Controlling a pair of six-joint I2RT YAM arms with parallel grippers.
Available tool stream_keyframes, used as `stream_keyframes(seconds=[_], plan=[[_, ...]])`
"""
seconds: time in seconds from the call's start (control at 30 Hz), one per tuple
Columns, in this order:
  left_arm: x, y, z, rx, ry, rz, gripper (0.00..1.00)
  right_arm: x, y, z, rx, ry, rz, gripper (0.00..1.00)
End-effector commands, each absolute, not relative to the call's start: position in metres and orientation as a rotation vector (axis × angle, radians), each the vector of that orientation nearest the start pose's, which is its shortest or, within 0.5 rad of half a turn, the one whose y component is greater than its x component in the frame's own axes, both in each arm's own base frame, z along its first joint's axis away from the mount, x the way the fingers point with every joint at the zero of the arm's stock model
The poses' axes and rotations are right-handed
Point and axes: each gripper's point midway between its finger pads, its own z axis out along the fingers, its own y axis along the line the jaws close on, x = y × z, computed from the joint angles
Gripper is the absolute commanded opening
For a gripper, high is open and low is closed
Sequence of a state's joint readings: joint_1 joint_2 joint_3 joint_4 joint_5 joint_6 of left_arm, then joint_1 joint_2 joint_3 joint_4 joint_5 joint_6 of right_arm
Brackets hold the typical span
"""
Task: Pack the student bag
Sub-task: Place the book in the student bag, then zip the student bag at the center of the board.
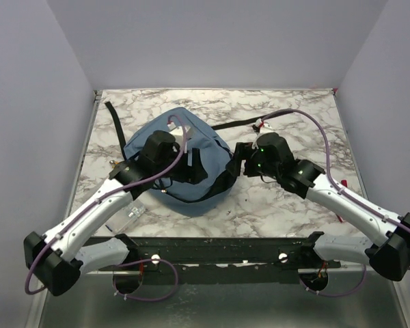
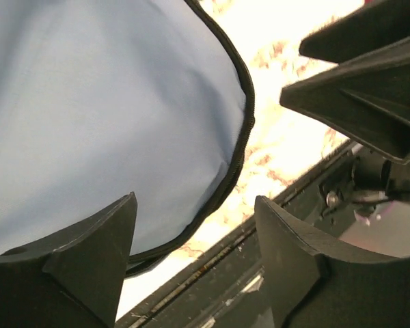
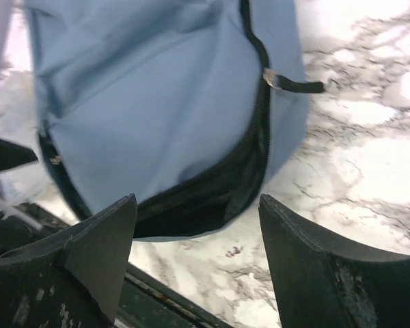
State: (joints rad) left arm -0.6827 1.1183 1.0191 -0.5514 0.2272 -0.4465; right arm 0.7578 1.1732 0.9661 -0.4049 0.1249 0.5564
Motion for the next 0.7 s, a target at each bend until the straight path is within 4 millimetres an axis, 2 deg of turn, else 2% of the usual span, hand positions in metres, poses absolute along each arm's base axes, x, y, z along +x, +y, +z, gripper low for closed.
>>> stream_keyframes(seconds=[0.0,0.07,0.17,0.33,0.4,0.53,0.67], plan=[[0.227,-0.197,0.263,0.291,2.109,-0.660,0.76,0.249,0.265,0.222,-0.236,2.206,0.747,0.76],[0.226,-0.177,0.287,0.241,2.013,-0.599,0.78,0.253,0.276,0.227,-0.233,2.195,0.771,0.76],[0.219,-0.151,0.313,0.164,1.903,-0.556,0.80,0.249,0.311,0.233,-0.272,2.187,0.891,0.73],[0.207,-0.117,0.332,0.055,1.790,-0.502,0.81,0.232,0.390,0.239,-0.381,2.157,0.978,0.71],[0.203,-0.105,0.335,0.016,1.754,-0.483,0.81,0.233,0.413,0.233,-0.359,2.165,1.021,0.67],[0.190,-0.079,0.344,-0.066,1.671,-0.460,0.80,0.235,0.448,0.206,-0.289,2.213,1.103,0.58],[0.180,-0.068,0.343,-0.087,1.626,-0.470,0.80,0.229,0.480,0.189,-0.301,2.218,1.242,0.51]])
